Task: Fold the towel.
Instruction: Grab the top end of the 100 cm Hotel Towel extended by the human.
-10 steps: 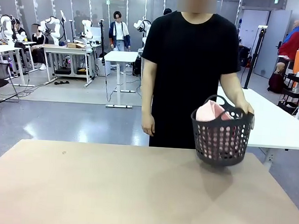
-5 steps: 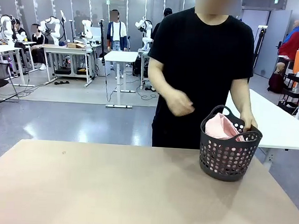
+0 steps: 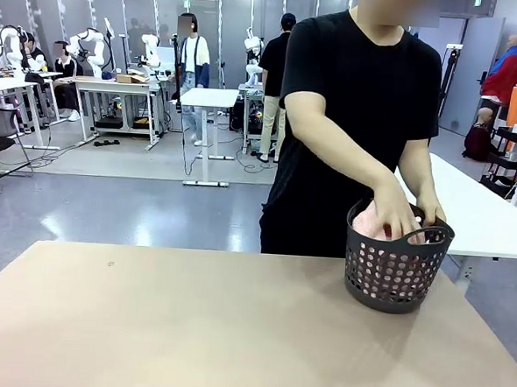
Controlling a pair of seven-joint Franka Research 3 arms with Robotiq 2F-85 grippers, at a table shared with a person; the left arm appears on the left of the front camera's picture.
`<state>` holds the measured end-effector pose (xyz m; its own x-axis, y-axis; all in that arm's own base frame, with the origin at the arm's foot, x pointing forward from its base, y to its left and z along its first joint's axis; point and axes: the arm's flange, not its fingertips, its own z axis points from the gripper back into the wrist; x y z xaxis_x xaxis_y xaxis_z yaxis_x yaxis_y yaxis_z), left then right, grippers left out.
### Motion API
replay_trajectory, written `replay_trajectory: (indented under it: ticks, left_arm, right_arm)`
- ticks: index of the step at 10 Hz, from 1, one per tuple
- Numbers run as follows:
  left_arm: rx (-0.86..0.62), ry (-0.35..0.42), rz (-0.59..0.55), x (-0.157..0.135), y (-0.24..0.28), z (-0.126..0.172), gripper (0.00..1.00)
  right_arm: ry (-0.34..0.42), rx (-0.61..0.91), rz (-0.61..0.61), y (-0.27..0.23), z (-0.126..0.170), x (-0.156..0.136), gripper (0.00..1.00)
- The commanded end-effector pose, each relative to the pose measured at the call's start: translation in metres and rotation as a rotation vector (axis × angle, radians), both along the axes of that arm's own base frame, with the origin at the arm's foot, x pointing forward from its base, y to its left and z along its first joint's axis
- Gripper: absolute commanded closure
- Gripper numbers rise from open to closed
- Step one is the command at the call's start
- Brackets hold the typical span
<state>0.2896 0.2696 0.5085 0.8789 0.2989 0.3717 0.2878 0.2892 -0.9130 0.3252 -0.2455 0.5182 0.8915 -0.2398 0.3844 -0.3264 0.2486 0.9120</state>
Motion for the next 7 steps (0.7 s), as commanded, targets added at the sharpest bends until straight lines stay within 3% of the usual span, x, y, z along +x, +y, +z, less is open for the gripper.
replay_trajectory:
  ticks: [1,7]
  left_arm:
    - [-0.008,-0.025,-0.011,0.0002,0.0019,0.0005,0.0]
    - [-0.008,-0.025,-0.011,0.0002,0.0019,0.0005,0.0]
  right_arm:
    - [-0.02,0.005,0.0,0.0,0.0034,0.0005,0.0]
    - [-0.02,0.005,0.0,0.0,0.0034,0.0005,0.0]
